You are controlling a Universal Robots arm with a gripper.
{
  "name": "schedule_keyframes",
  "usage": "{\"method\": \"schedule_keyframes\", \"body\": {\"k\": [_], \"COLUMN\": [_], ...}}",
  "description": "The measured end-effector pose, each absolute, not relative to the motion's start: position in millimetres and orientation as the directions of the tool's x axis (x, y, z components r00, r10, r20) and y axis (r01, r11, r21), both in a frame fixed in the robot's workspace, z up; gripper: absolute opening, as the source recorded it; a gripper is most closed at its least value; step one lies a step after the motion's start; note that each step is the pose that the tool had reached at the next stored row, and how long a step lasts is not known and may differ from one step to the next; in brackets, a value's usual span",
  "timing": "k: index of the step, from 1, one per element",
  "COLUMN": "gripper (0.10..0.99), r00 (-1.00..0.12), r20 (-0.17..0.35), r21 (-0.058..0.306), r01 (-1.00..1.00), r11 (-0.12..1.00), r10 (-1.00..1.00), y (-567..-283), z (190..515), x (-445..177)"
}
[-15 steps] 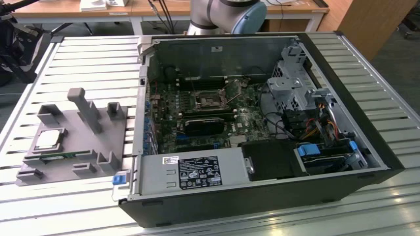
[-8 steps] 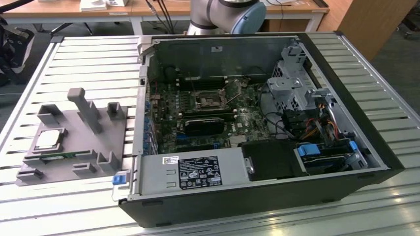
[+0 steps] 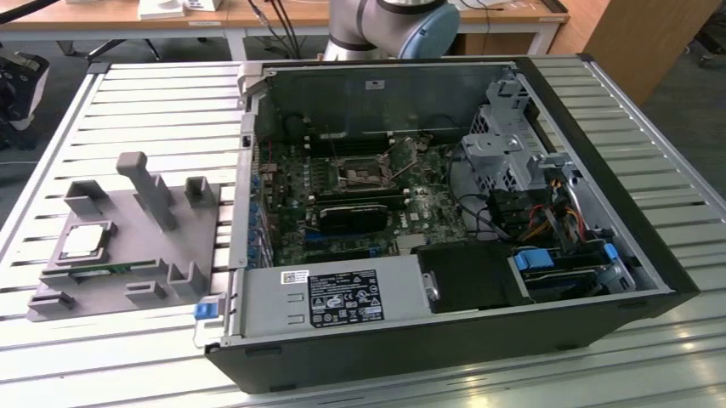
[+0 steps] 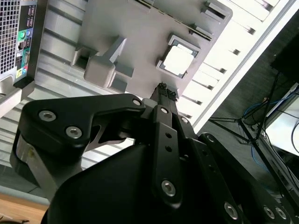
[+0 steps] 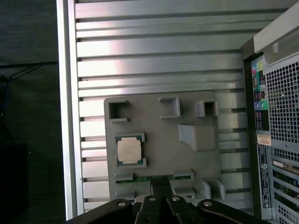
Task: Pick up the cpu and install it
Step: 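Reach for the cpu, then pick up the cpu and move it towards the insertion slot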
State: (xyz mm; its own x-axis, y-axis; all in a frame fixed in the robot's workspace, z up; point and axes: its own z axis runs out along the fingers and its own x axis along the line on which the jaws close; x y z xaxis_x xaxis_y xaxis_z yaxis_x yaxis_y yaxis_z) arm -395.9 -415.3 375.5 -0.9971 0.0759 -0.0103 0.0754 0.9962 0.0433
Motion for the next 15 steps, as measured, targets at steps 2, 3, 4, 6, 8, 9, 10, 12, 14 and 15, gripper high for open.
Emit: {"method": "schedule_keyframes", "body": {"k": [2, 3, 4, 6, 8, 9, 10, 12, 14, 15], "gripper": [0.106, 0.106, 0.106, 0.106, 0.106, 0.106, 0.106, 0.106, 0.106, 0.106], "r00": [-0.997, -0.997, -0.997, -0.997, -0.997, -0.997, -0.997, -0.997, -0.997, -0.997], "r20": [-0.008, -0.007, -0.006, -0.006, -0.005, -0.006, -0.006, -0.006, -0.006, -0.006], "r21": [0.043, 0.043, 0.043, 0.043, 0.043, 0.043, 0.043, 0.044, 0.049, 0.049], "r01": [0.075, 0.076, 0.076, 0.076, 0.075, 0.076, 0.076, 0.076, 0.076, 0.076], "r11": [0.996, 0.996, 0.996, 0.996, 0.996, 0.996, 0.996, 0.996, 0.996, 0.996], "r10": [0.076, 0.076, 0.076, 0.076, 0.076, 0.076, 0.076, 0.076, 0.076, 0.076], "y": [-415.4, -415.3, -415.3, -415.3, -415.4, -415.3, -415.3, -415.4, -415.4, -415.4], "z": [374.9, 374.6, 374.3, 374.0, 373.7, 373.4, 373.2, 372.5, 372.1, 371.9], "x": [-396.7, -397.2, -397.6, -397.9, -398.0, -398.0, -398.0, -398.1, -398.1, -398.1]}}
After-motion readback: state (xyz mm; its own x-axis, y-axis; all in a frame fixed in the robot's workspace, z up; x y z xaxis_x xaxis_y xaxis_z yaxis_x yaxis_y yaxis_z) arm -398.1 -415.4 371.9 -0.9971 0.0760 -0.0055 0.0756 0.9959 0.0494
